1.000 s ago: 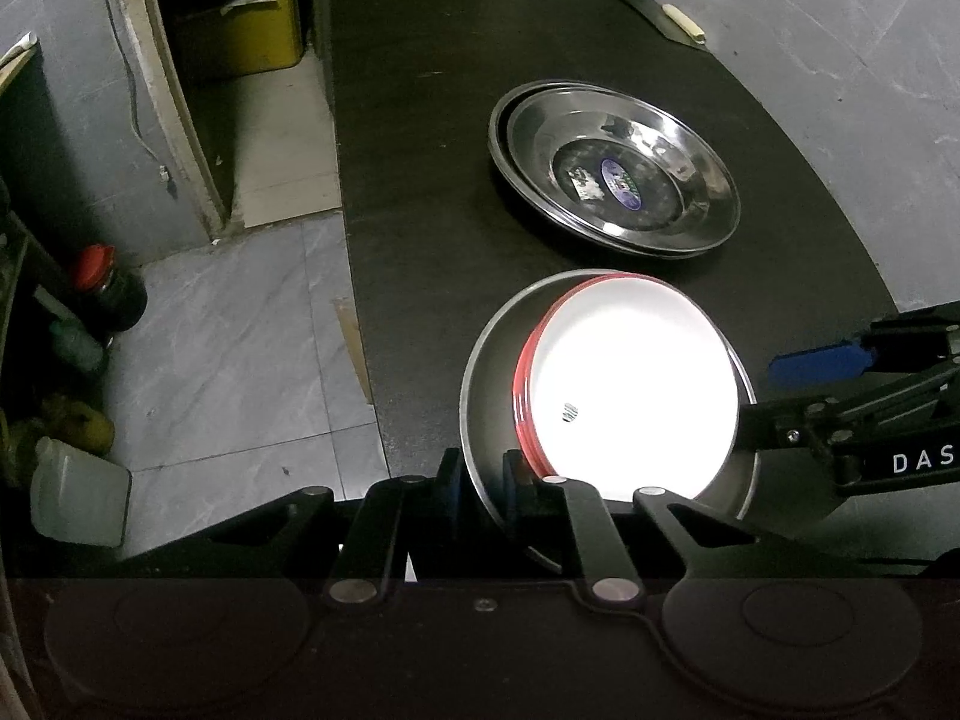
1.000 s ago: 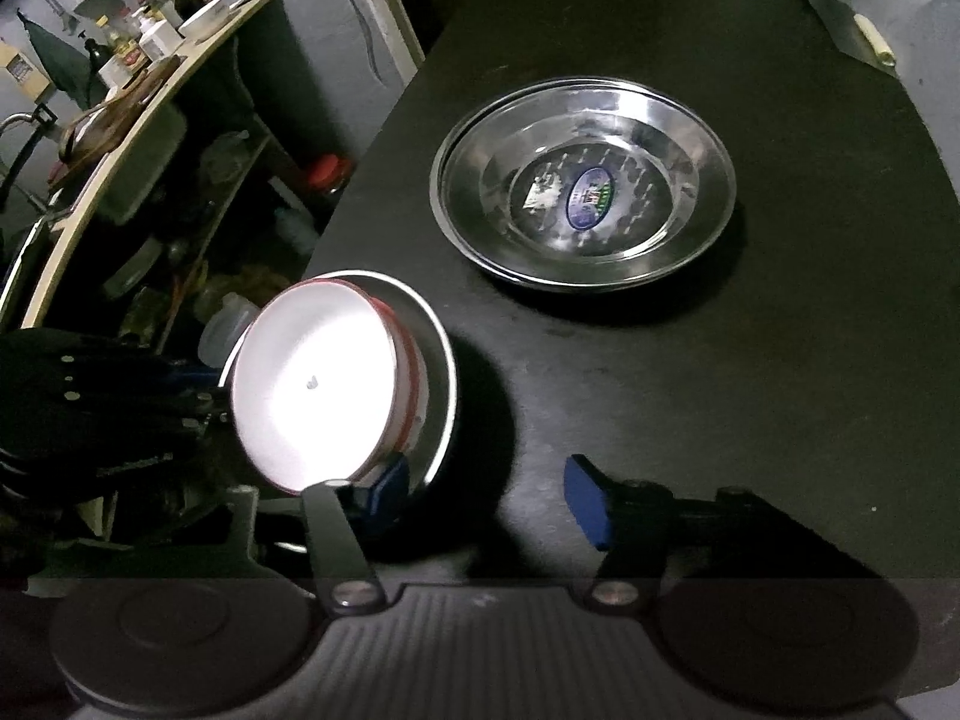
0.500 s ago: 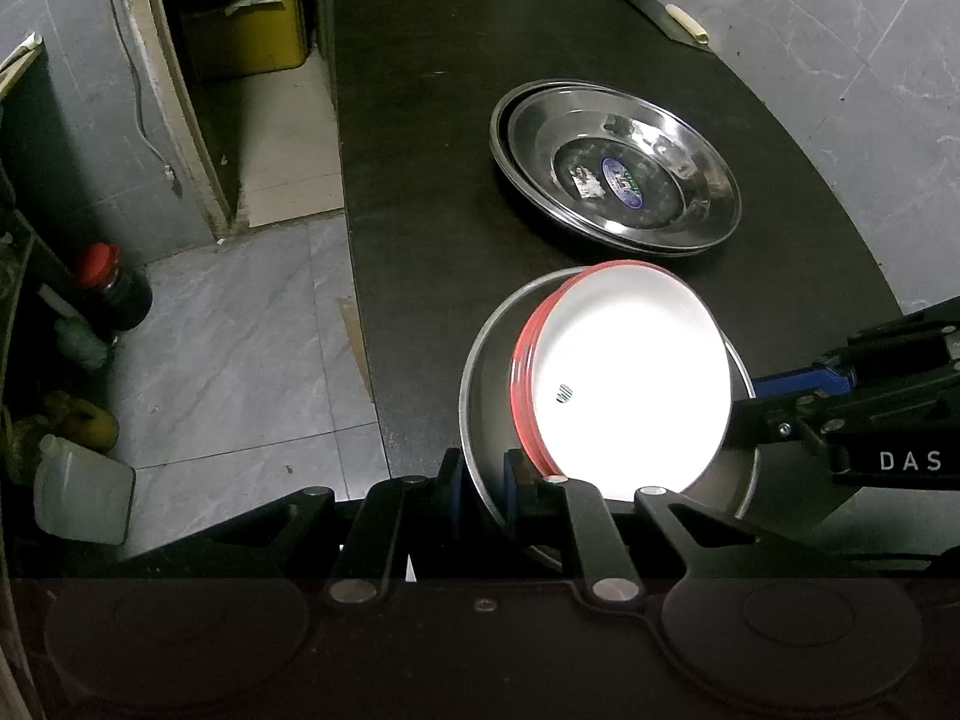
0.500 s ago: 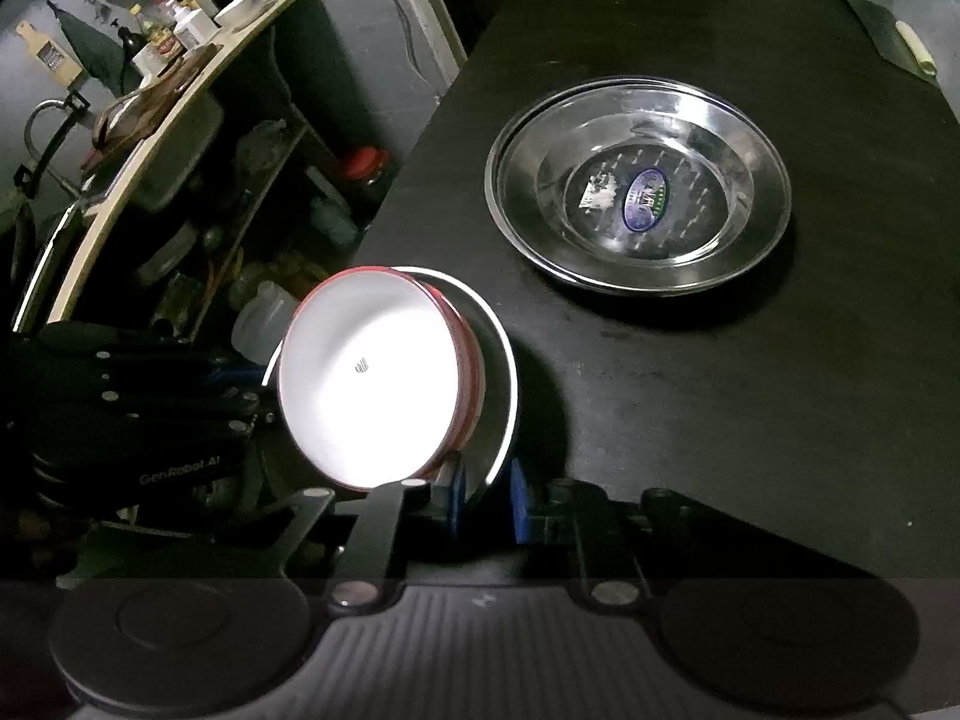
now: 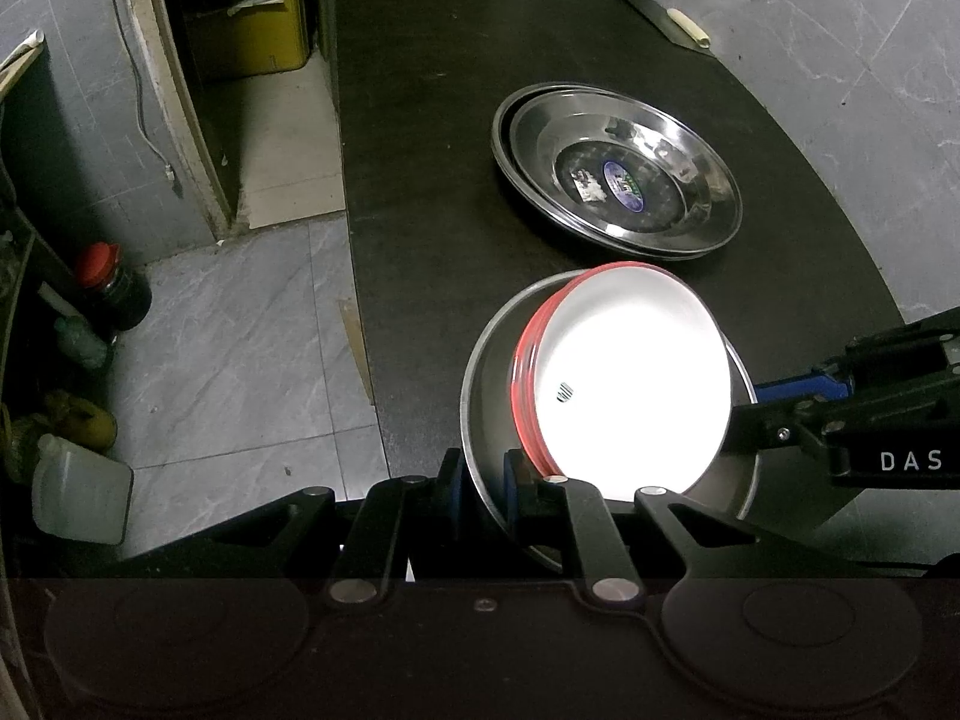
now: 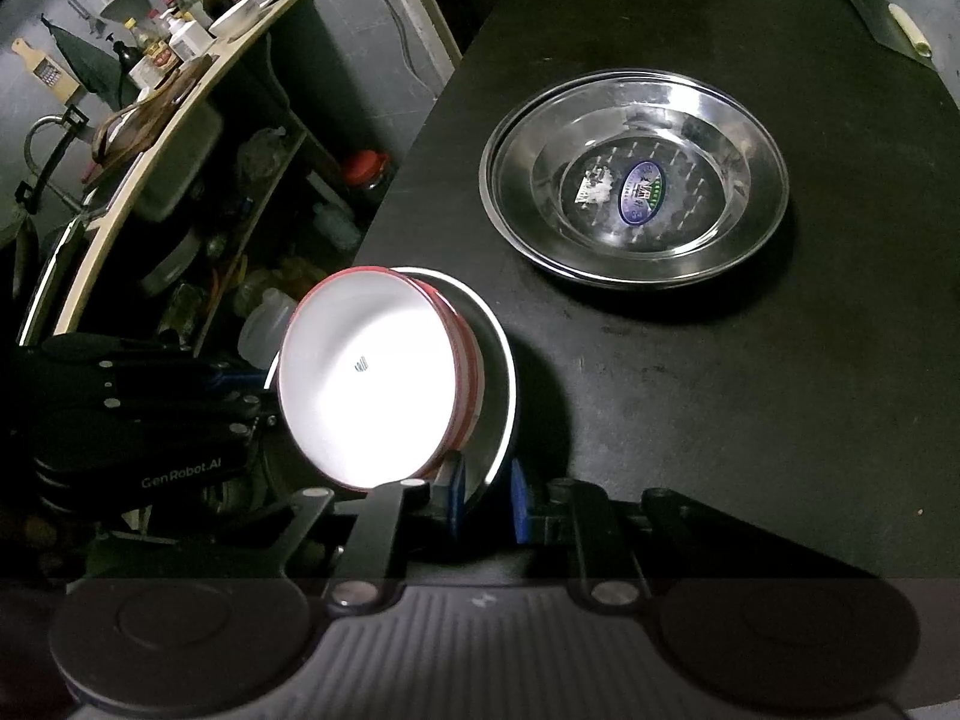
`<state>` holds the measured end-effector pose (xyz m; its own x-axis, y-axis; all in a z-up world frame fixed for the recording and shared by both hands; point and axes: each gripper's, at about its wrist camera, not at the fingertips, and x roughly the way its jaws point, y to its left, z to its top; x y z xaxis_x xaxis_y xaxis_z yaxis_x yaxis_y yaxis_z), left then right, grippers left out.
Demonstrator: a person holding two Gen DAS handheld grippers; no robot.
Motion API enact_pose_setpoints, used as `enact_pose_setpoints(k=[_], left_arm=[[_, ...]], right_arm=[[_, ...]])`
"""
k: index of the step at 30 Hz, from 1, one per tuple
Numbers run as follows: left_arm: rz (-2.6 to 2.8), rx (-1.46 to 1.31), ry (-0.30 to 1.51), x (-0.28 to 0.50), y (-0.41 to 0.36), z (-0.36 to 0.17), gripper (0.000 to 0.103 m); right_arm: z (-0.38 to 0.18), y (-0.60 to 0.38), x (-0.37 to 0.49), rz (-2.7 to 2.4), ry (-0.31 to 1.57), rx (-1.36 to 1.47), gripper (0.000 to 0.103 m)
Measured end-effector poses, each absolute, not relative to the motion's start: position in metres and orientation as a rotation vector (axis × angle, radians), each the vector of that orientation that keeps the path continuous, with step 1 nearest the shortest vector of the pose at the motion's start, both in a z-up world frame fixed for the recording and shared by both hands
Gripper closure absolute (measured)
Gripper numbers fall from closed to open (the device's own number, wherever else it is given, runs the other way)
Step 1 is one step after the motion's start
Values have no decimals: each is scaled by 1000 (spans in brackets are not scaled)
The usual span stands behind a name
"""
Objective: Organize plates and bowls
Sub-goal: 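Lift the steel bowl with its white bowls and carry it over the steel plate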
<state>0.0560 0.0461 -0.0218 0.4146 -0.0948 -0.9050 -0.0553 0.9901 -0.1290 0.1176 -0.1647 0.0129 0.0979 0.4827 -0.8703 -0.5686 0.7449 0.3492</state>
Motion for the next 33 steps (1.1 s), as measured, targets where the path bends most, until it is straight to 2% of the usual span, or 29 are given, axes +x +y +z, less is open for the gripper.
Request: enact_pose_setpoints(k=[33], left_arm=[[-41,-127,1141,60,37,-22,90]], right_arm=[[7,-177,116,751,1262,-8,84]])
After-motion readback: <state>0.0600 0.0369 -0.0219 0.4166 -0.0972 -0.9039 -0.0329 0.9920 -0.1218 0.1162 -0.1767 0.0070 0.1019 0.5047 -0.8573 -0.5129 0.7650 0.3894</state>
